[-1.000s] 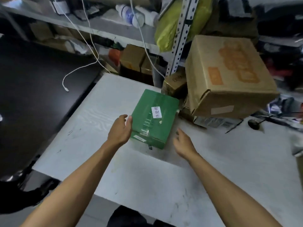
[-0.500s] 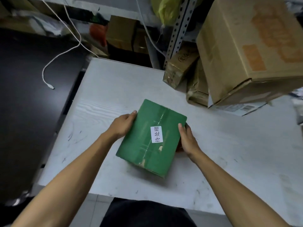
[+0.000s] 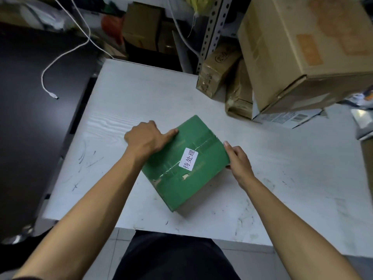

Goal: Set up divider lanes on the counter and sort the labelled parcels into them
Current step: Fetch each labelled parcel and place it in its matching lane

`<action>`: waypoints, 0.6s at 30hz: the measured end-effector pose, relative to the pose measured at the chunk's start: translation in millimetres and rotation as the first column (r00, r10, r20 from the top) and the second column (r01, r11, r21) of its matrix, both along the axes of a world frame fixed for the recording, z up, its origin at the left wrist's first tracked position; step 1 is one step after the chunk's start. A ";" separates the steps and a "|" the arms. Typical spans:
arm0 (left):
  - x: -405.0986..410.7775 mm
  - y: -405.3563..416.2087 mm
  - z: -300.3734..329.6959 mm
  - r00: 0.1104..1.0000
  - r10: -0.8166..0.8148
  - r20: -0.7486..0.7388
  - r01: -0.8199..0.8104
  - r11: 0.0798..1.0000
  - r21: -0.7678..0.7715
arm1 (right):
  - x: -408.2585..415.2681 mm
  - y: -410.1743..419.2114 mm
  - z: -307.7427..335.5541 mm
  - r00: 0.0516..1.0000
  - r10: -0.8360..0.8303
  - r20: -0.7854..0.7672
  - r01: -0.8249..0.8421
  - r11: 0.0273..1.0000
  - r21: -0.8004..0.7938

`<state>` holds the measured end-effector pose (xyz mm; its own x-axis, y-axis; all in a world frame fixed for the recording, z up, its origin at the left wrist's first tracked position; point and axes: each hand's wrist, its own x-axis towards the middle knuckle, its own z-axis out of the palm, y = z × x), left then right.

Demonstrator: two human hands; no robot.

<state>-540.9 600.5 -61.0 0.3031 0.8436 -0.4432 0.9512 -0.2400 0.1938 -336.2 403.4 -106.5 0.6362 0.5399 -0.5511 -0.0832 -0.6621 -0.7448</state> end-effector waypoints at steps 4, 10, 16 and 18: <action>-16.8 -8.0 -3.5 0.990 0.139 -0.023 -0.141 0.970 -0.197 | -0.2 0.6 -3.6 0.999 0.044 -0.030 -0.044 0.999 0.003; -18.3 -1.2 -3.7 0.945 0.201 0.257 -0.167 0.975 -0.150 | -2.7 -16.8 7.3 0.948 0.237 -0.213 -0.249 0.968 -0.031; -22.6 -24.4 -25.0 0.578 0.553 0.600 -0.287 0.826 -0.485 | -24.4 -34.5 -4.4 0.946 0.199 -0.256 -0.169 0.976 0.138; -27.2 -35.8 -27.9 0.508 0.621 0.597 -0.273 0.773 -0.572 | -30.1 -33.9 -8.6 0.950 0.171 -0.263 -0.119 0.972 0.200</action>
<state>-568.2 564.7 -88.9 0.2860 0.7837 -0.5514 0.3908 0.4300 0.8139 -366.3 369.5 -115.1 0.3802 0.7211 -0.5792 -0.2155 -0.5399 -0.8137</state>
